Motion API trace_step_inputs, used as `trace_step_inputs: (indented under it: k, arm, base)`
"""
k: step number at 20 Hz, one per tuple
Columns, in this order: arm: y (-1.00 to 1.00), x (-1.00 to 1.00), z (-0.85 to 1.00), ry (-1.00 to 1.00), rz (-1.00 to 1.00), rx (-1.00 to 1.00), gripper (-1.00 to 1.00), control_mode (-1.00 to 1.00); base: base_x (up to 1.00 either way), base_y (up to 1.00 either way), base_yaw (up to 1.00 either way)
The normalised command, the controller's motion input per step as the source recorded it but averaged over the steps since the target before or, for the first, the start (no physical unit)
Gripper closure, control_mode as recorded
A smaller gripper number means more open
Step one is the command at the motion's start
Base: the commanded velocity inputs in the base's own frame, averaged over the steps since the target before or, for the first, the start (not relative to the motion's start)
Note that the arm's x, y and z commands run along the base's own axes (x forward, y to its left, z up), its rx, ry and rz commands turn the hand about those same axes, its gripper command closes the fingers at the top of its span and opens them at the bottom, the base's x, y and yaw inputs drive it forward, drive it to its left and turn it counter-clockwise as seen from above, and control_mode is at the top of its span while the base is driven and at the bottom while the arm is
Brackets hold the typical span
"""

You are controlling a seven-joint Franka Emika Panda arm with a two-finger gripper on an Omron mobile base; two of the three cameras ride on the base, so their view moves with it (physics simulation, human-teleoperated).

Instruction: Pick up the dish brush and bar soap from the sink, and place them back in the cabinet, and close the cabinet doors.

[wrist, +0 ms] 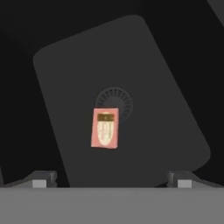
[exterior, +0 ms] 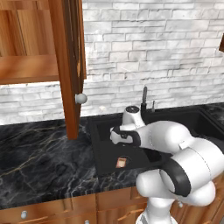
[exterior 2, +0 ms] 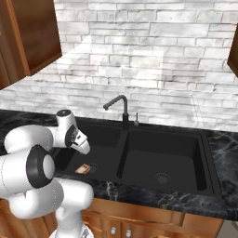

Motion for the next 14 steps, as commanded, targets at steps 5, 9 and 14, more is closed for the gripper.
trace_step_inputs:
  k: [5,9,14]
  arm:
    - [0.00,0.03,-0.23,0.04,0.00,0.00,-1.00,-1.00]
    - [0.00,0.10,-0.26,0.01,0.00,0.00,-1.00,-1.00]
    - [0.00,0.09,-0.27,0.00,0.00,0.00,-1.00,-1.00]
  base:
    - [0.00,0.00,0.00]
    - [0.00,0.00,0.00]
    - [0.00,0.00,0.00]
